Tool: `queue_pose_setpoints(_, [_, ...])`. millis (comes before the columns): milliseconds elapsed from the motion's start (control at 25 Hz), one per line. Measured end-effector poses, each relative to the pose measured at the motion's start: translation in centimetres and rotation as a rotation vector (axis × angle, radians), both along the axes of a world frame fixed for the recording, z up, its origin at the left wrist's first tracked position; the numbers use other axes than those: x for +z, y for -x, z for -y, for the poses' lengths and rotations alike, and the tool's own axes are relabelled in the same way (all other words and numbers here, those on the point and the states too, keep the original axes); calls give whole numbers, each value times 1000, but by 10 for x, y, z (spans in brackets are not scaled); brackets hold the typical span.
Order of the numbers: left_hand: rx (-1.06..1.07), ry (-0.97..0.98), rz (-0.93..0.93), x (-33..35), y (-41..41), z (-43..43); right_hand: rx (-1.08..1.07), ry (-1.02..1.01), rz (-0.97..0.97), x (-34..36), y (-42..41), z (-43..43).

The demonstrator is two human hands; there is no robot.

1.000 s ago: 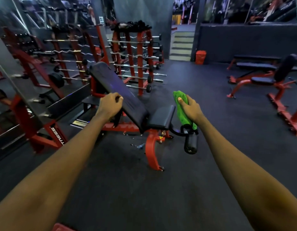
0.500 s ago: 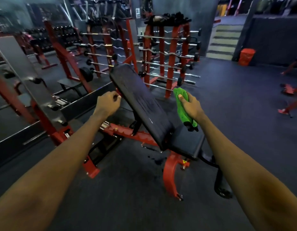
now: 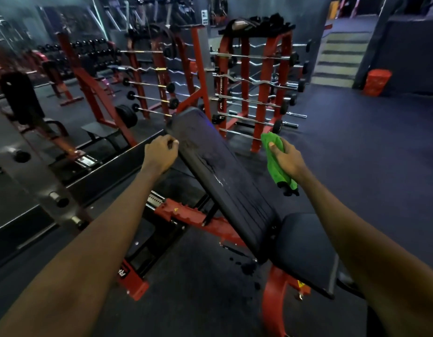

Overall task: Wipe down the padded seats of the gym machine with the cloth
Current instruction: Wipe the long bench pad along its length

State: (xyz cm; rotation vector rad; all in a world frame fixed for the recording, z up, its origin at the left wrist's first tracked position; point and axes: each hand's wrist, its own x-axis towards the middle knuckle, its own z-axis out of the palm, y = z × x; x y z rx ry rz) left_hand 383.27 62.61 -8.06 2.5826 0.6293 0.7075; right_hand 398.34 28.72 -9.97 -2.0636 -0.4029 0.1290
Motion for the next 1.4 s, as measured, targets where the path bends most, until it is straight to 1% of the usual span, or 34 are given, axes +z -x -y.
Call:
queue_pose_setpoints(120, [-11,-6,-27,-1,-46,-39,33,5,-7,1,-47,-47])
queue_pose_setpoints(320, [0,-111,-89,-11,-118,-96,107,50,-7,-20,-128,-130])
queue_pose_setpoints(520, [-12,-188,-178,-16,-194,-155,247,125,83,-29,-194,-216])
queue_pose_setpoints(640, [-34,-236,-227,-26,-226,-178,335,142,172,-42,-206,-264])
queue_pose_setpoints(760, [-117,-319,-348,-45,-249,-196,372,140,256,-70,-205,-313])
queue_pose_setpoints(840, [-178,-354,-399,-54,-259,-210,347,136,304,-87,-204,-343])
queue_pose_setpoints(880, [-207,-365,-394,-57,-263,-217,319,133,317,-95,-203,-356])
queue_pose_setpoints(1040, [-329,-344,-300,-68,-270,-238,235,150,344,-134,-172,-391])
queue_pose_setpoints(1120, [-341,-301,-239,-74,-269,-240,151,139,327,-145,-158,-403])
queue_pose_setpoints(1240, [-357,-286,-169,-80,-270,-240,52,92,329,-139,-169,-420])
queue_pose_setpoints(1400, [-386,-293,-146,-85,-273,-245,-3,49,365,-119,-214,-446])
